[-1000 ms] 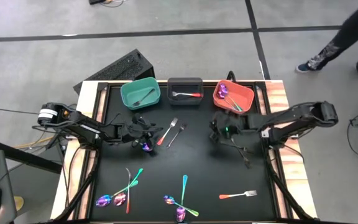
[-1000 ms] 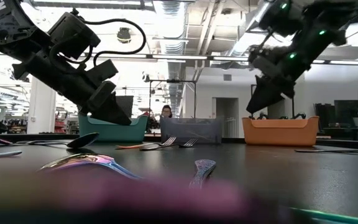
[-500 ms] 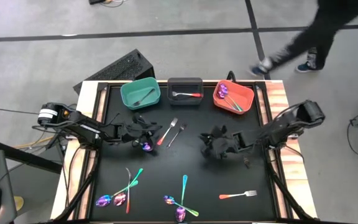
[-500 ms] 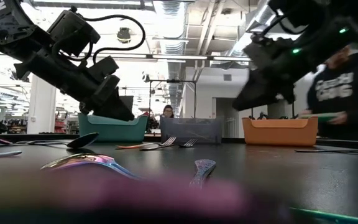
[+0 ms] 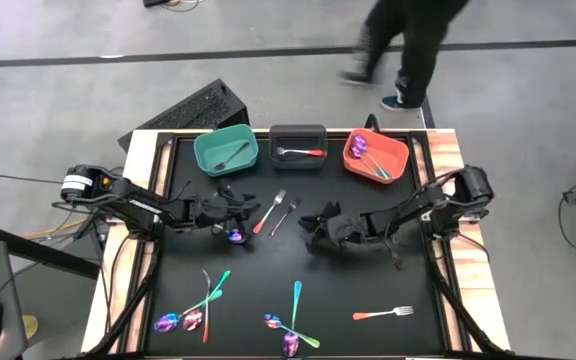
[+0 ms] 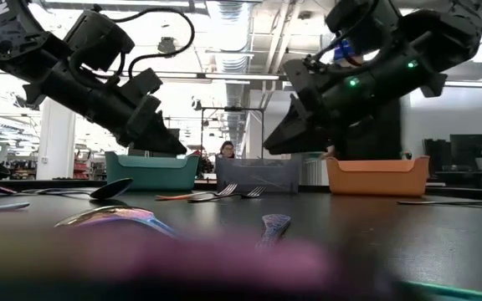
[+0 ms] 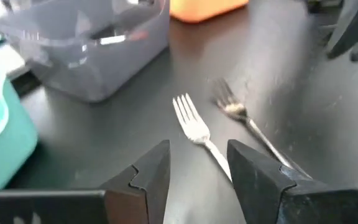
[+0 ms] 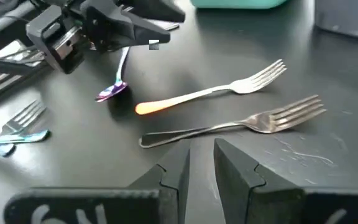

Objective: Sort silverware by color (type)
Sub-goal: Put the orange fork into the black bin

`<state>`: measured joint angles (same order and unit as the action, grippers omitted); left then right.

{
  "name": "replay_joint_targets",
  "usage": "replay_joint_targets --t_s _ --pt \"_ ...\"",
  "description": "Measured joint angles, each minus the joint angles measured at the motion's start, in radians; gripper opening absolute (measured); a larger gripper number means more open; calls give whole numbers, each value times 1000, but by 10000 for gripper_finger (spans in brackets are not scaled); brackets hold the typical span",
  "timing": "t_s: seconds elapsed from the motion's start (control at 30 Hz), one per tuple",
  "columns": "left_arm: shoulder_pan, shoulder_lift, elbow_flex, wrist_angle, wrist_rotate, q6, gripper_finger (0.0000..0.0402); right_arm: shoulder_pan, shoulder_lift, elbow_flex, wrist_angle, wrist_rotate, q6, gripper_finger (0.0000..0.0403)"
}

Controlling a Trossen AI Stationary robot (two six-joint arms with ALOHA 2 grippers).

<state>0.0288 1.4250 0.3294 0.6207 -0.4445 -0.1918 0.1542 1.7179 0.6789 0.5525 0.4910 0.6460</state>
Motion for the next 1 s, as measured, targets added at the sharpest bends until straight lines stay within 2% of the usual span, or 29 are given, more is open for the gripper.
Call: replay_joint_targets --t_s 0.1,0.33,0.5,0.63,0.7,0.87,1.0 --pt "7 0 1 20 46 30 156 -13 -3 6 -30 -20 -3 93" --pt "19 0 1 29 43 52 158 -17 -4 9 -10 -20 -80 93" --pt "60 0 1 159 11 18 158 -20 -4 9 32 -20 -121 93" --pt "79 0 1 228 46 25 158 -20 -4 9 -10 -78 -129 93" --pt "79 0 1 218 46 25 158 -8 -26 9 -89 -84 -154 92" --pt "79 6 1 171 46 15 158 42 -153 8 -332 82 -158 80" --pt "79 60 0 230 38 15 158 87 -272 9 -434 235 -160 72"
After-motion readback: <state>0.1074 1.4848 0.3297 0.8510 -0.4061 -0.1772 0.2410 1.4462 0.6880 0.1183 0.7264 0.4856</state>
